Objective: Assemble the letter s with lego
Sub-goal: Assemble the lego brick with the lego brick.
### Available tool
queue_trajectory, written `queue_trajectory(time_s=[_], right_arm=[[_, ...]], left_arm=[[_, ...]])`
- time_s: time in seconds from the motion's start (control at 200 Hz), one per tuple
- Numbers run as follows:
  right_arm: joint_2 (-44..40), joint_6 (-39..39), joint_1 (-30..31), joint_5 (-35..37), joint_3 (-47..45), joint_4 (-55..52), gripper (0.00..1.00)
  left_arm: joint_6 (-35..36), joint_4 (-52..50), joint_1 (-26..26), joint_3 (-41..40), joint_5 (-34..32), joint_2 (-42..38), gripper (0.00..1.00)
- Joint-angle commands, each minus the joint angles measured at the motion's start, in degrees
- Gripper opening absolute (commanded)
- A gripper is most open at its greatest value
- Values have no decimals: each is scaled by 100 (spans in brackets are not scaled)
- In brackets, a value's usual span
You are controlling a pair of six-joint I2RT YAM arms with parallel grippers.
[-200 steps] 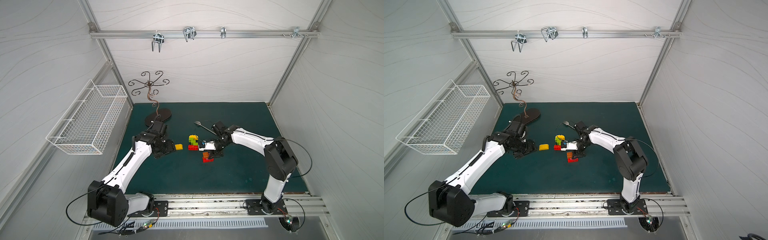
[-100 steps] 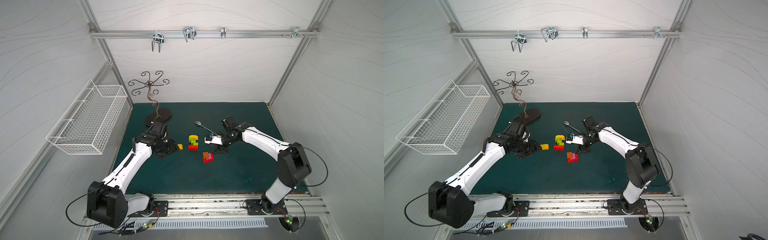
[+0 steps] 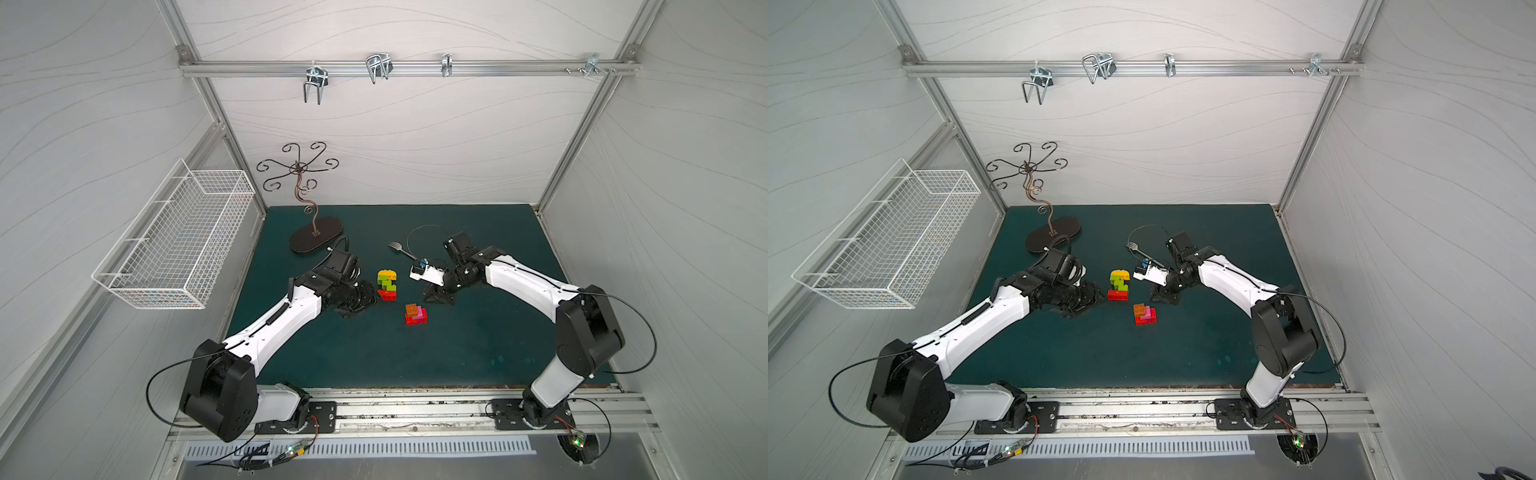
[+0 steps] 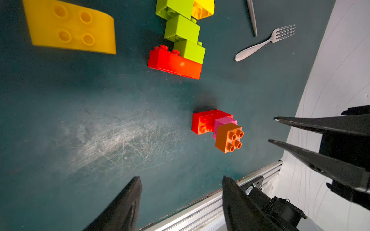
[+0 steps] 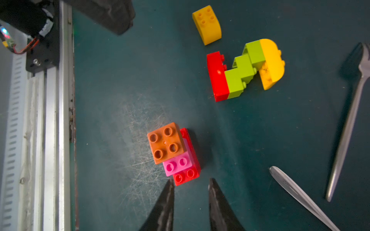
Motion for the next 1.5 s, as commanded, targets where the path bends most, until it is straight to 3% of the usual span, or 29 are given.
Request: queue_trajectory(time_s=[0.0,0.31,1.186,1.496], right_arm=[[-114,1073,213,430,172,-16,26],[117,1503,728,951,271,-338,26],[440,1347,706,1186,64,-301,25],[-197,1410,656,1459,91,-124,41]], left_arm=[[-249,506,-23,-100,239,64,67],[-28,76,-5,77,-19,-150,70],[116,-178,74,164,-87,-228,71],[96,-130,74,126,-57,-231,71]])
